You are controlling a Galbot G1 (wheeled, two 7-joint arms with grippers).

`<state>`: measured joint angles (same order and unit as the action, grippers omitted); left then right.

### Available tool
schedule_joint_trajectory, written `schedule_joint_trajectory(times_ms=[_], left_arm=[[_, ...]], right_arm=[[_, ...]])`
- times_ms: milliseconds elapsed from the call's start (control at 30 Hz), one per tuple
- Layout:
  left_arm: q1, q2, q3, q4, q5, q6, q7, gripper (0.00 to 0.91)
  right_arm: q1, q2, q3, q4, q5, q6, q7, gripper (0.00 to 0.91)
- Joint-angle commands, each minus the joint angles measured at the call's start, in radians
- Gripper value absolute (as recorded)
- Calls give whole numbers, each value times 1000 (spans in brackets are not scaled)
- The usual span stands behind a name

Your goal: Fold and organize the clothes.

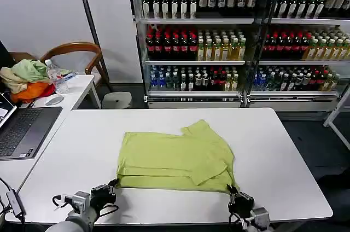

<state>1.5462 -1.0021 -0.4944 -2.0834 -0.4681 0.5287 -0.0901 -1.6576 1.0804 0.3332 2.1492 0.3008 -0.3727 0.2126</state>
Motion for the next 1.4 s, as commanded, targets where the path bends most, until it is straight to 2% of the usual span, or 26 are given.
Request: schedule_joint_trajectory(times_ms=[33,300,333,367,400,633,767,867,900,1033,1067,1133,1300,1400], left_arm=[[188,6,-90,-134,50,5,11,30],[225,7,-90,-138,76,-1,10,50],[227,7,-87,-135,90,-4,12,151],[228,7,-85,-130,107,-3,23,514],[228,7,-85,-125,116,1,36,907],[227,14,-91,-175,138,45,44,907],[206,26,-120,-223,114,47,30,907],[127,28,-143,-225,37,34,36,907],[85,21,-136,-202,-12,10,45,907],[-42,28,-73,-80,-14,-66,79,907],[-97,35,-49,-32,-15,-69,85,907],[-172,45,-23,27,-29,-71,89,907],[-360,82,70,183,-116,-63,86,907],[-433,94,125,264,-132,-69,85,907]], right_arm=[[-147,-1,6,78,-46,37,-2,0],[-189,-7,16,105,-68,52,8,0],[-186,-7,15,99,-72,56,9,0],[-182,-7,14,95,-73,59,11,30],[-178,-6,14,90,-74,60,12,907],[-160,-13,32,115,-69,58,13,907],[-148,-27,83,188,-25,33,5,907],[-51,-43,125,214,61,5,9,907],[7,-42,126,177,97,-14,23,907],[265,-29,73,73,179,-84,56,907],[358,-23,35,-16,197,-122,57,907],[461,-11,-6,-85,225,-132,65,907],[733,28,-139,-291,241,-148,122,907],[821,51,-176,-352,248,-190,124,907]])
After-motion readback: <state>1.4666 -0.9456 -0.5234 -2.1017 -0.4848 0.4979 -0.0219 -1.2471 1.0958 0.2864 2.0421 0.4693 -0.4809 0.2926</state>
